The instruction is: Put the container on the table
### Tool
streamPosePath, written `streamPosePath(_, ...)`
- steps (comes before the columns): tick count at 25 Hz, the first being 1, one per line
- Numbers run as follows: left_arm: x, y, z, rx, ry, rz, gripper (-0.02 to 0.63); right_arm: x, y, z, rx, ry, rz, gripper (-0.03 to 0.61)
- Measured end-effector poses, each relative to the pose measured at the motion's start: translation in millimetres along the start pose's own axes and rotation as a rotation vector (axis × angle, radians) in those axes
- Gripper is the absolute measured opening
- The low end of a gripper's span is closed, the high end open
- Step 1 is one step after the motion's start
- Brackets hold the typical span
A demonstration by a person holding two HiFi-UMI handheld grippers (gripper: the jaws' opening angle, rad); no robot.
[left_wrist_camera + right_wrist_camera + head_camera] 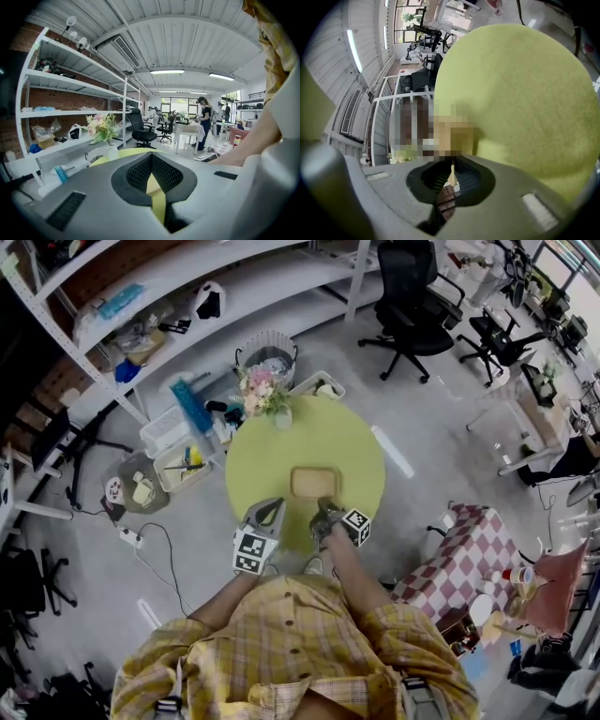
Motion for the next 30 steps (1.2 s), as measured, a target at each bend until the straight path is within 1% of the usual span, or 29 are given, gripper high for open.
streamPosePath(9, -4.4, 0.7, -4.9, 0.009, 0.017, -0.004, 0.005, -0.7, -12.7, 0.2, 0.002, -0.012, -0.005, 0.015)
streamPosePath(15, -5.5, -1.5, -3.3, 0.004, 0.018, -0.01, 0.005, -1.2, -15.8, 5.9, -0.014, -0.038, -0.011, 0.017)
streamPosePath(22, -5.6, -2.1, -6.2, 0.004, 0.016, -0.012, 0.005, 2.9, -19.2, 11.7, -0.012, -0.034, 0.009, 0.018)
streamPosePath(27, -6.6, -1.1, -7.6, 0.006, 0.022, -0.017, 0.005, 0.8, -20.0, 4.9, 0.001, -0.029, -0.002, 0.021)
streamPosePath(30, -6.8, -0.2, -9.6, 0.004, 0.03, -0.017, 0.006, -0.6, -21.9, 8.8, -0.002, -0.026, -0.012, 0.03)
Point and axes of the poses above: the fingertips, and each gripper's own axes: y backward along the fingers, z to its right, x out of its top, the point moved 5 cm from there along y, backward along the fingers, and after that the axes turned 8 degrees about y, right-handed, at the moved point
